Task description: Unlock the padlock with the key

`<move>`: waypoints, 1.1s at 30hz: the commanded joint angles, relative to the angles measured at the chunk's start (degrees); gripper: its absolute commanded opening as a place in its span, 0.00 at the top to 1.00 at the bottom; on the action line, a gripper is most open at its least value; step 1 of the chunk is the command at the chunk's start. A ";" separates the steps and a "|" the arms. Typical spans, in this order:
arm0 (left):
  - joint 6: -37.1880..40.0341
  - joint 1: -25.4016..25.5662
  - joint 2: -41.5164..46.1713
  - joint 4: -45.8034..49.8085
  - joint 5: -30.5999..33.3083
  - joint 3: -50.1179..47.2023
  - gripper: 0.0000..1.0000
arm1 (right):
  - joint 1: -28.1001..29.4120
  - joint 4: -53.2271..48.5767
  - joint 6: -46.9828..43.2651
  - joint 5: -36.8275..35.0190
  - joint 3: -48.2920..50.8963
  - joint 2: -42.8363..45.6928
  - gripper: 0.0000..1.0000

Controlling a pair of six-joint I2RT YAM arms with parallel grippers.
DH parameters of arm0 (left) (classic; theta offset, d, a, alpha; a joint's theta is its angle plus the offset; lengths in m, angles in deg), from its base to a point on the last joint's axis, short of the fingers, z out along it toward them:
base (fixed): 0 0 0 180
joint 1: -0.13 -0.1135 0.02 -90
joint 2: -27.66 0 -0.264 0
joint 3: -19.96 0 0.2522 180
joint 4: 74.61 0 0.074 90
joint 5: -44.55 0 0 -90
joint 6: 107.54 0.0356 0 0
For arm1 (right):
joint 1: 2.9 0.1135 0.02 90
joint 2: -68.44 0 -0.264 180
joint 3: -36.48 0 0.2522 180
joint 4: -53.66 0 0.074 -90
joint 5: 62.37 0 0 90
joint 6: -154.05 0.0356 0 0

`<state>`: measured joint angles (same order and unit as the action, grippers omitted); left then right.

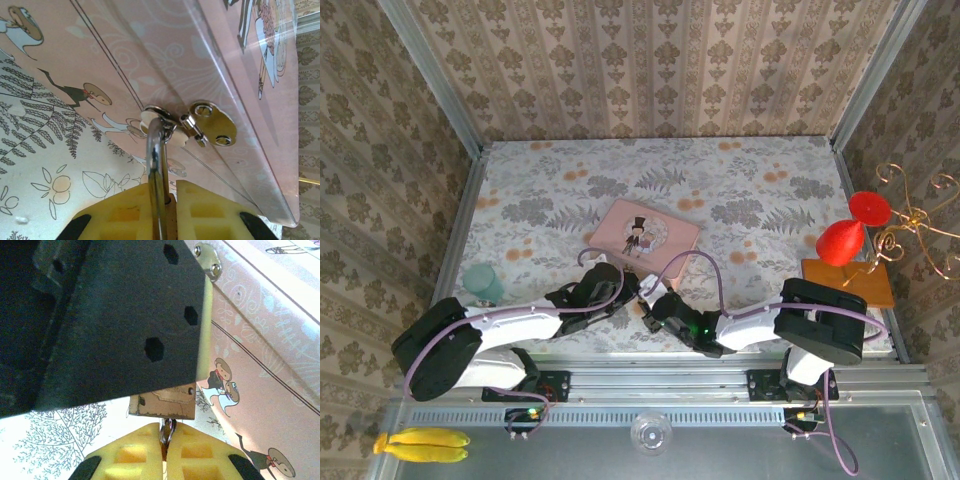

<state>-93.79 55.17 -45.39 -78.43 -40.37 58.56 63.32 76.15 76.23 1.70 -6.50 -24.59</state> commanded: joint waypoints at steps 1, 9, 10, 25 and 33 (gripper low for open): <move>0.20 0.72 0.63 -7.47 -2.30 3.11 1.00 | 0.39 6.05 1.69 1.45 0.31 -0.83 0.94; 0.20 0.66 1.62 -6.11 -1.92 2.76 1.00 | 0.46 7.08 1.00 1.20 0.18 -1.40 0.95; 0.19 0.59 1.69 -6.05 -1.96 2.76 1.00 | 0.49 7.08 0.77 1.13 0.05 -1.36 0.95; 0.88 0.60 0.08 -5.63 -1.92 0.86 1.00 | -1.28 7.16 15.05 11.67 -0.11 0.30 1.00; 1.70 -0.18 -0.85 -6.41 -1.66 -1.19 0.95 | -2.49 15.86 28.28 18.30 1.15 -6.06 1.00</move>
<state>-93.48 54.78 -46.23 -77.53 -39.63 56.90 60.45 82.49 97.70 13.87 -5.75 -28.90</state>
